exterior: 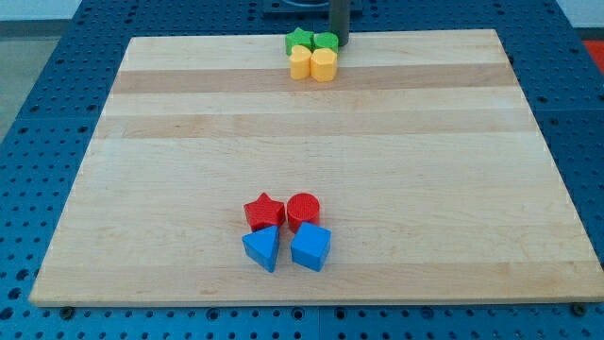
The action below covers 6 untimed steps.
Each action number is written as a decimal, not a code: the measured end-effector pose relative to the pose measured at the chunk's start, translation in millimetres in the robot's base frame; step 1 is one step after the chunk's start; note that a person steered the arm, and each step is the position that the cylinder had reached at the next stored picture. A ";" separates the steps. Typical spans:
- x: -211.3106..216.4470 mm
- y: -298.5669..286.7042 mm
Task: Push the green star along with yellow heart slightly down
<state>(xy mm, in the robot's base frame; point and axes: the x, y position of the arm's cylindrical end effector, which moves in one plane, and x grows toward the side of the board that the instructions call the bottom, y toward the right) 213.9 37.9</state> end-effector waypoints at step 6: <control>4.6 -71.9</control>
